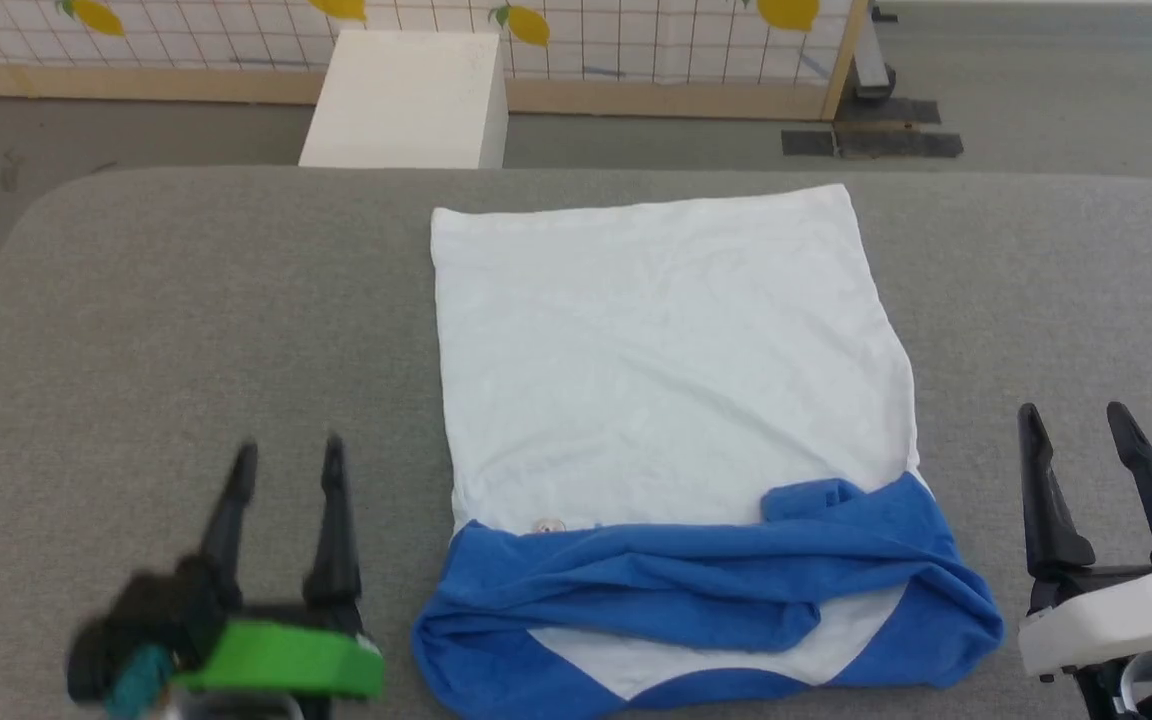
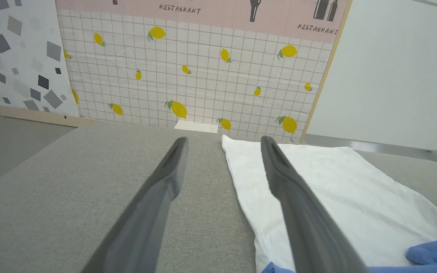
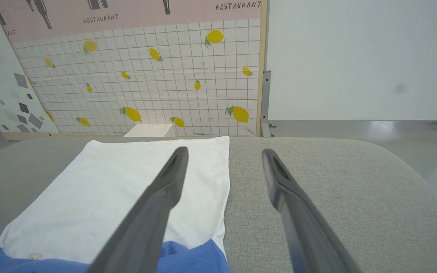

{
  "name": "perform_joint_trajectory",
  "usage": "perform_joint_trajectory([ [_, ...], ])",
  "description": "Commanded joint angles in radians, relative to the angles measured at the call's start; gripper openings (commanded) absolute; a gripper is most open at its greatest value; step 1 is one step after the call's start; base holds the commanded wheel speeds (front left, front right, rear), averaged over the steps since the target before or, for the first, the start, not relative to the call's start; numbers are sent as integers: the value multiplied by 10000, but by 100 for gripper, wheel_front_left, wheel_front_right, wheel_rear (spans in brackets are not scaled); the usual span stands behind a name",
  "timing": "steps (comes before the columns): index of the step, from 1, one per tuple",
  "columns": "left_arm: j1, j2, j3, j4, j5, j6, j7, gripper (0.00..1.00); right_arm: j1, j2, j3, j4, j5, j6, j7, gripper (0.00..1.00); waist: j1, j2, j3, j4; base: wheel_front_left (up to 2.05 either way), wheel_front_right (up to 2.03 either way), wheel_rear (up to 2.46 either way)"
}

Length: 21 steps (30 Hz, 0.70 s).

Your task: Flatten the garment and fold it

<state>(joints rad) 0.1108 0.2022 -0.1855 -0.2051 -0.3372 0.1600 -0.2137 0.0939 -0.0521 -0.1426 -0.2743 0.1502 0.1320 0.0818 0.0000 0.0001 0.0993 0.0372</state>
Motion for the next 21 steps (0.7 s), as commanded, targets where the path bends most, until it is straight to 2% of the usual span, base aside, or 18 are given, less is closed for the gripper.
perform_joint_trajectory([
  [1, -700, 389, 93, -133, 230, -141, 235, 100, 53, 14, 2, -136, 28, -13, -76, 100, 0, -1, 308, -100, 0, 0, 0],
  [5, -2670, 1203, 387, -500, 339, -466, 1474, 100, -102, 16, -121, -446, -26, -13, -26, 100, 0, -1, 880, -103, 0, 0, 0],
  [7, -3861, 1671, 470, -357, 280, -794, 2241, 100, -253, 16, -113, -614, -70, -13, 19, 100, 0, -1, 1202, -151, 0, 0, 0],
  [10, -5718, 1646, 724, 189, -693, -1105, 3395, 100, -488, 17, -99, -864, -61, -13, 108, 100, 0, -1, 1836, -230, 0, 0, 0],
  [13, -7833, 1997, 684, 1214, -1046, -1420, 4714, 100, -825, 17, -12, -1172, -14, -13, 166, 100, 0, -1, 2776, -402, 0, 0, 0],
  [21, -10555, 2366, -111, 3221, -904, -2103, 6328, 100, -1465, 17, 56, -1570, -41, -13, 193, 100, 0, -1, 4462, -756, 0, 0, 0],
])
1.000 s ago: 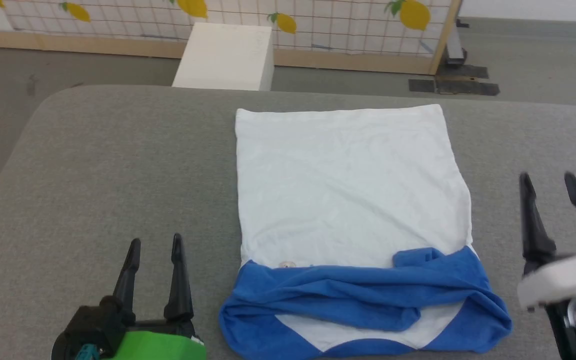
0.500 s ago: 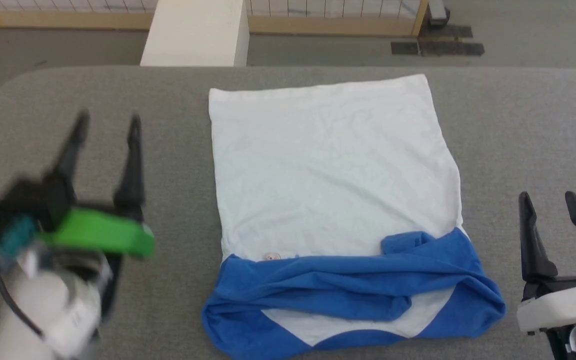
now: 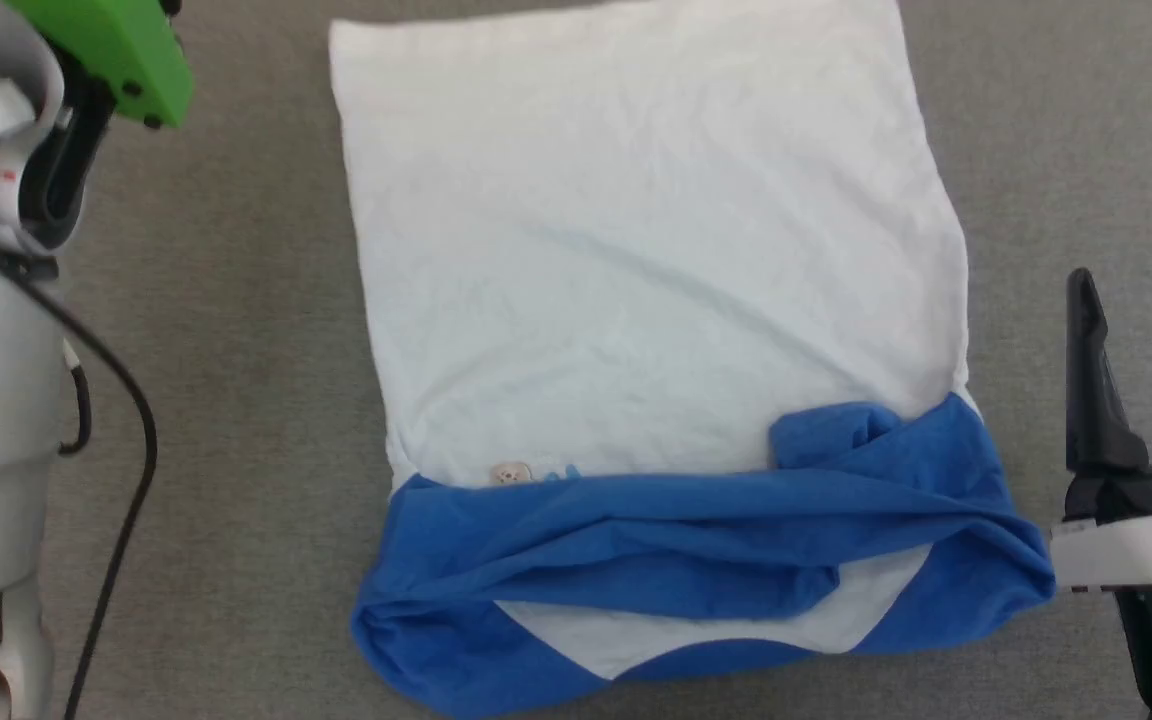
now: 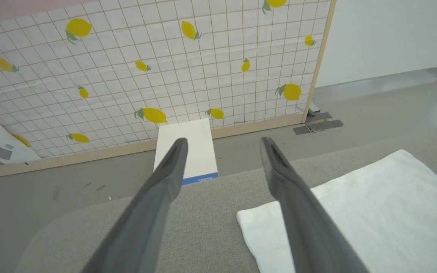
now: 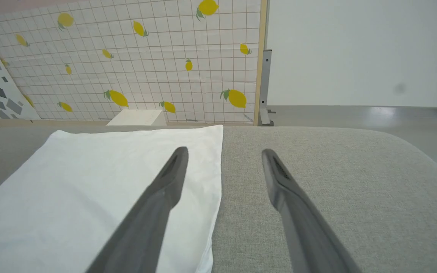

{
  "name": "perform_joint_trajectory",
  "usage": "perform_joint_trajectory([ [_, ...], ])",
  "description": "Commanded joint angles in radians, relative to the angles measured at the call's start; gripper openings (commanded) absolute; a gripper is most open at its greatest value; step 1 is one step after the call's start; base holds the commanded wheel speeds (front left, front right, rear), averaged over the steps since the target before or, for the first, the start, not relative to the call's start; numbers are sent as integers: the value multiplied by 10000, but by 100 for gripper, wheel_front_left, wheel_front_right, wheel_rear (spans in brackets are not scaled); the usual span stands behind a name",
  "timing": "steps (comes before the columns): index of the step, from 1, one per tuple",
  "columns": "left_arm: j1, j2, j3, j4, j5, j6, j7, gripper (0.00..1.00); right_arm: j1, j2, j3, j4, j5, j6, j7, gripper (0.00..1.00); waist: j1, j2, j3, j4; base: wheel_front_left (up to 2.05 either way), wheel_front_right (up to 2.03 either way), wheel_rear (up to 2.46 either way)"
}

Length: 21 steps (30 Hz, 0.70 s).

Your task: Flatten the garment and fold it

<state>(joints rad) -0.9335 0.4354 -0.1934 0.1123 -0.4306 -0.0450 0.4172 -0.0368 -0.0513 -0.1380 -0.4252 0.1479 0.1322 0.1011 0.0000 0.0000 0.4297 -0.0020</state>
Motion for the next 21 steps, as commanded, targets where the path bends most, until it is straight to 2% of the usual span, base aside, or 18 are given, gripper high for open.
perform_joint_trajectory([
  [1, -336, 80, -180, 258, 67, -158, 199, 100, -243, 10, 31, -90, -37, -15, -8, 100, 0, 0, 1364, -417, 0, 0, 0],
  [8, -1055, 348, -885, 1262, 263, -468, 1214, 100, -682, 10, 120, -13, -45, -15, -106, 100, 0, 0, 2443, -676, 0, 0, 0],
  [17, -1065, 561, -1447, 2003, 456, -573, 1756, 100, -1049, 10, 215, 277, -85, -15, -281, 100, 0, 0, 3179, -742, 0, 0, 0],
  [18, -1034, 556, -1482, 2045, 401, -593, 1796, 86, -1080, 10, 223, 296, -102, -15, -279, 100, 0, 0, 3196, -739, 0, 0, 0],
  [19, -1010, 568, -1512, 2067, 369, -614, 1755, 0, -1122, 10, 231, 311, -131, -15, -266, 100, 0, 0, 3214, -735, 0, 0, 0],
  [21, -968, 569, -1534, 2126, 316, -640, 1564, 0, -1215, 10, 233, 325, -228, -15, -232, 100, 0, 0, 3189, -706, 0, 0, 0],
])
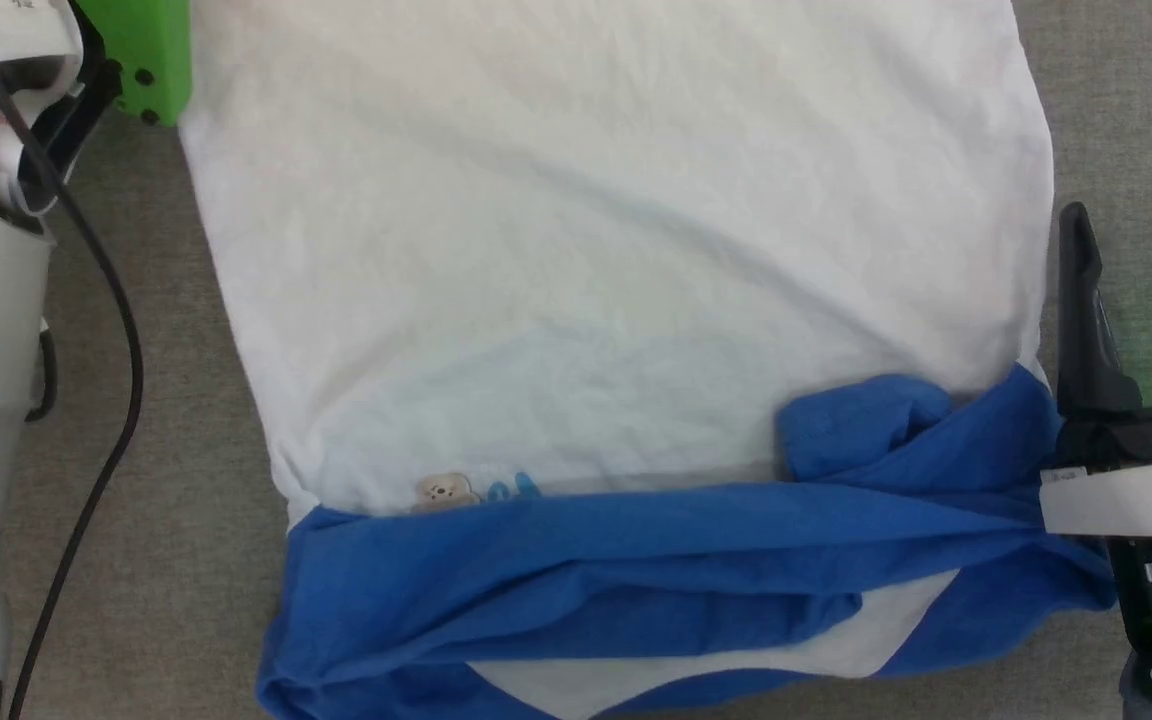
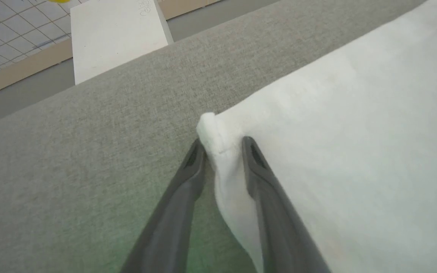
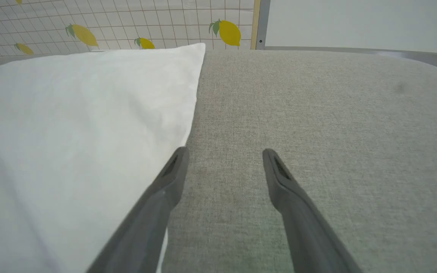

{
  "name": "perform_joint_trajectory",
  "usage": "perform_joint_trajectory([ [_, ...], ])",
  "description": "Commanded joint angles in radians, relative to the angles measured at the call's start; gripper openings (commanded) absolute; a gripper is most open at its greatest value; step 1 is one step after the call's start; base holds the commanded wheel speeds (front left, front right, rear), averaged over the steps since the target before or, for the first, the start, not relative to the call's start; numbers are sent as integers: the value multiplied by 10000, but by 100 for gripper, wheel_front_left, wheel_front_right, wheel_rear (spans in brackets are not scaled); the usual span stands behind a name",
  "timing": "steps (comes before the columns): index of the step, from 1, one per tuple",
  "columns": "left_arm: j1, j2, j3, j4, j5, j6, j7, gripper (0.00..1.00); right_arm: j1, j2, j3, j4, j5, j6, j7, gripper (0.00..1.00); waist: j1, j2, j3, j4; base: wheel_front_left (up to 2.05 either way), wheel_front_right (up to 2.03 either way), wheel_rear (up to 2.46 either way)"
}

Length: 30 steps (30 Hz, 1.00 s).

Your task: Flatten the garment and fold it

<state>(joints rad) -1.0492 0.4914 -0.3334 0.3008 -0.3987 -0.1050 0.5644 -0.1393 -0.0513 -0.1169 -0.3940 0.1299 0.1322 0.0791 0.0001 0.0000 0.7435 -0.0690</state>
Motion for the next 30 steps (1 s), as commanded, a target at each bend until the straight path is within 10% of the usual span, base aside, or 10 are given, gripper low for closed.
perform_joint_trajectory([
  [1, 197, -12, -93, 276, -17, -13, -65, 0, -238, 10, 15, 8, -52, -15, 6, 100, -1, 0, 10, -18, 0, 0, 0],
  [6, 385, -251, 98, 673, -123, 234, -910, 0, -956, -183, -321, -339, 325, -15, 345, 100, -1, 0, -465, 82, 0, 0, 0],
  [17, 615, -945, -161, 1187, -410, 152, -1768, 0, -5958, -3094, -417, -282, 2237, -15, 4456, 100, -1, 0, -1075, 582, 0, 0, 0],
  [30, -138, -1870, -839, 1499, -438, 1, -2163, 0, -9944, -2466, 89, 4893, 721, -15, 8403, 100, -1, 0, -249, 1895, 0, 0, 0],
])
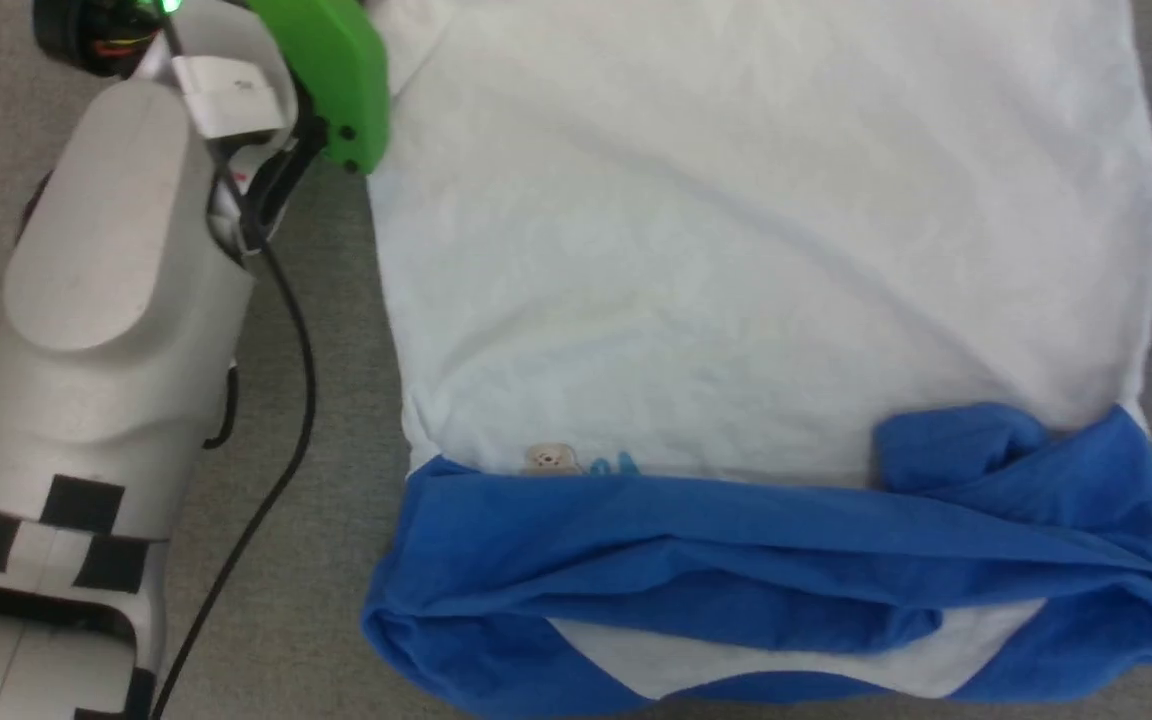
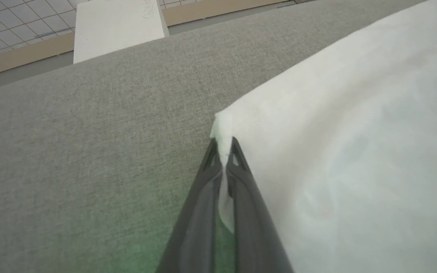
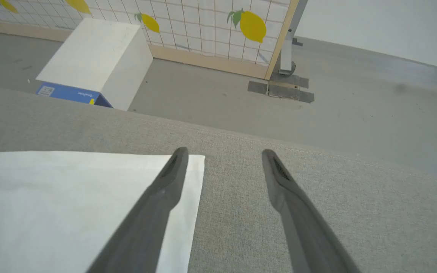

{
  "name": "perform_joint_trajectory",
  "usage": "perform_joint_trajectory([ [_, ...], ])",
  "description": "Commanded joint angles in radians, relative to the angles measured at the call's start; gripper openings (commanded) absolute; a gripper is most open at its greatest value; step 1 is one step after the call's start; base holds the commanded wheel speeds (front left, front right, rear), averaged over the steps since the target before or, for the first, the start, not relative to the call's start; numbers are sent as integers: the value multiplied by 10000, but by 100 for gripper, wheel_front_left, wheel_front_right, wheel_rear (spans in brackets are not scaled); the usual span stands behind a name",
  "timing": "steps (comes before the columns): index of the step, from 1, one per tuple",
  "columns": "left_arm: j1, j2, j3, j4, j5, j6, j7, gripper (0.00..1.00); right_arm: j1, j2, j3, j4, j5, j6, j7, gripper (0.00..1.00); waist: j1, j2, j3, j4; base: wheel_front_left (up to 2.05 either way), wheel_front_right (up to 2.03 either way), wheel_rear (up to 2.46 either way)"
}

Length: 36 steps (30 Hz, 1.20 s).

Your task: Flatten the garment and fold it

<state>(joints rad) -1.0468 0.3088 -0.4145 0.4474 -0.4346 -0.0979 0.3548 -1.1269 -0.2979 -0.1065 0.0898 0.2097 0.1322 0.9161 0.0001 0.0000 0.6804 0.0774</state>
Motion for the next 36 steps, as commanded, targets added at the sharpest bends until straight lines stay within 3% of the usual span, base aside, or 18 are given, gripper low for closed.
perform_joint_trajectory([
  [1, -225, -124, -102, 62, -80, -88, -113, 0, -108, 33, -8, 391, -313, -15, 143, 100, -1, 0, 454, 546, 0, 0, 0],
  [13, -897, -698, -595, 410, -220, -210, -493, 0, -607, 395, -557, 1853, -1552, -15, -107, 100, -1, 0, 1283, 1287, 0, 0, 0],
  [14, -949, -715, -617, 462, -236, -217, -529, 0, -641, 436, -584, 1935, -1599, -15, -86, 2, -1, 0, 1323, 1301, 0, 0, 0],
  [24, -1433, -578, -115, 1003, -434, 35, -1486, 0, -1099, 575, -1102, 2031, -1780, -15, -692, 0, -1, 0, 1062, 1086, 0, 0, 0],
  [32, -1768, -218, 531, 1011, -375, 421, -3093, 0, -1192, 186, -1011, 2199, -1033, -15, -1817, 0, -1, 0, 248, 643, 0, 0, 0],
  [36, -1641, -5, 645, 894, -372, 361, -3689, 0, -977, 80, -920, 2174, -404, -15, -2266, 0, -1, 0, -296, 394, 0, 0, 0],
])
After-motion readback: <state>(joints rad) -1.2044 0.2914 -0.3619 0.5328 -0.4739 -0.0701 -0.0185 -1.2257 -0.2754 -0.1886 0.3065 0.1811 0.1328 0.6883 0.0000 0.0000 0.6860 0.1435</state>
